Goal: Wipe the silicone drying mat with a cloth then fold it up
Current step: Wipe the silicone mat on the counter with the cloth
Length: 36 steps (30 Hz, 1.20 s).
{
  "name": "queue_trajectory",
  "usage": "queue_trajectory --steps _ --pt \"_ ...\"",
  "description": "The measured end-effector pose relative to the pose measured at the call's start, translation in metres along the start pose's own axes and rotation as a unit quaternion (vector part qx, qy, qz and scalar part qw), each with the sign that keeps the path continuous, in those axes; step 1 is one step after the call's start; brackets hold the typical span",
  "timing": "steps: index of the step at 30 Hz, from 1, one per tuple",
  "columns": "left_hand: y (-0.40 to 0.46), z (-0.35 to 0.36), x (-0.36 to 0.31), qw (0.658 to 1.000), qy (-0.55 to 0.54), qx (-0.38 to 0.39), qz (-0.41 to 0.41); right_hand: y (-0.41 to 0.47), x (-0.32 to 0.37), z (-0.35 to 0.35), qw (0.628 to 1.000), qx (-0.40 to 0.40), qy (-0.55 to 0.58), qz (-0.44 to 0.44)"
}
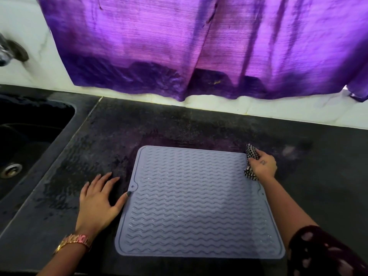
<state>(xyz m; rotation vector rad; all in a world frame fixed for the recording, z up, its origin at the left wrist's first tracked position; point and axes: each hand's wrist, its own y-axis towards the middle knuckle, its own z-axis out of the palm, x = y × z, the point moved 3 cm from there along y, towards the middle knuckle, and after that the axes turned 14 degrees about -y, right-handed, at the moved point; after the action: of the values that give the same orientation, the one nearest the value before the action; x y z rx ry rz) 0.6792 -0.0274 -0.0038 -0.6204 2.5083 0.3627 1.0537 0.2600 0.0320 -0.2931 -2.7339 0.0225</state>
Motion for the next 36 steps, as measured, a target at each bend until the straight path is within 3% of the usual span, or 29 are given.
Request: queue_trajectory --steps 14,19,36 --pt "0.0 0.001 0.002 1.0 0.004 0.0 0.0 -0.006 0.031 0.011 0.998 0.036 -0.027 -0.042" --pt "0.0 0.001 0.003 1.0 0.009 -0.003 0.0 -0.038 0.073 0.031 0.989 0.067 0.011 -0.132" --pt "0.001 0.004 0.007 1.0 0.002 -0.008 0.005 -0.129 0.218 0.106 0.93 0.161 -0.035 -0.328"
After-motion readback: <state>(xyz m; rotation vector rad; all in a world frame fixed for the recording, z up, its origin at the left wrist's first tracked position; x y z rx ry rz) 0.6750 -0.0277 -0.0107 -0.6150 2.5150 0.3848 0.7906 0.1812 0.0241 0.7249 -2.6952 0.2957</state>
